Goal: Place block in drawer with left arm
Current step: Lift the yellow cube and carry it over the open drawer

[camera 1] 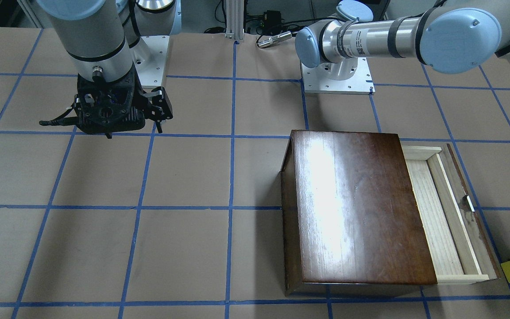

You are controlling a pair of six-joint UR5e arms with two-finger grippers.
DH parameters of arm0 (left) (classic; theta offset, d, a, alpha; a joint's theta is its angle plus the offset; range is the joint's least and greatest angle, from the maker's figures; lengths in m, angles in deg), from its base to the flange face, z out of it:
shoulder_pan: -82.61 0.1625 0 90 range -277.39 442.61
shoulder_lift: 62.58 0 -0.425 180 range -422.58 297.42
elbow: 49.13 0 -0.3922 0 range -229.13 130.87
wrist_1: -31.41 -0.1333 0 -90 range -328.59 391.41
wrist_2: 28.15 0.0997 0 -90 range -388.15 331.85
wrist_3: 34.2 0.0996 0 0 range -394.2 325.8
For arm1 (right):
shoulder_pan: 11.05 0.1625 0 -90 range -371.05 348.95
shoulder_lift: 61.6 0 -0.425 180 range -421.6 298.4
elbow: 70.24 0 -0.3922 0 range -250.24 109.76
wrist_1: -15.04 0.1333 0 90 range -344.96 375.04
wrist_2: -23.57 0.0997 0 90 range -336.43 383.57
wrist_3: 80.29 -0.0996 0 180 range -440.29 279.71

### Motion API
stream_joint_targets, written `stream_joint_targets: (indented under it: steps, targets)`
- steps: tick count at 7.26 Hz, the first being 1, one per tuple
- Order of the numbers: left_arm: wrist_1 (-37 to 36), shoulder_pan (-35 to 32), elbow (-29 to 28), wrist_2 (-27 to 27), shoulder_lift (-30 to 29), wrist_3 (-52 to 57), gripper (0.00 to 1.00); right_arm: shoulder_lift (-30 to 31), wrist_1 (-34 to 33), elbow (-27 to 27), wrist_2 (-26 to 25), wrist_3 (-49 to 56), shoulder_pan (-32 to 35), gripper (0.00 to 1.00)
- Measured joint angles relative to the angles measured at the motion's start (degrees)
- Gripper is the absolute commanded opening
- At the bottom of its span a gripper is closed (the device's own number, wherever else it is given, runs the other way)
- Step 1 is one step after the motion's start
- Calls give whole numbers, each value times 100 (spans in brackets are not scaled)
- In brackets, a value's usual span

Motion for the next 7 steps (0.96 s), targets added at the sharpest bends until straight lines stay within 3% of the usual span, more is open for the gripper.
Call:
stream_joint_targets:
  steps: [3, 7]
  targets:
    - [240, 0, 18, 55, 302, 12, 36, 0, 0, 0, 0, -5, 0, 100]
    - [1680, -32, 343, 111, 1748, -132, 35, 0, 0, 0, 1, -5, 0, 100]
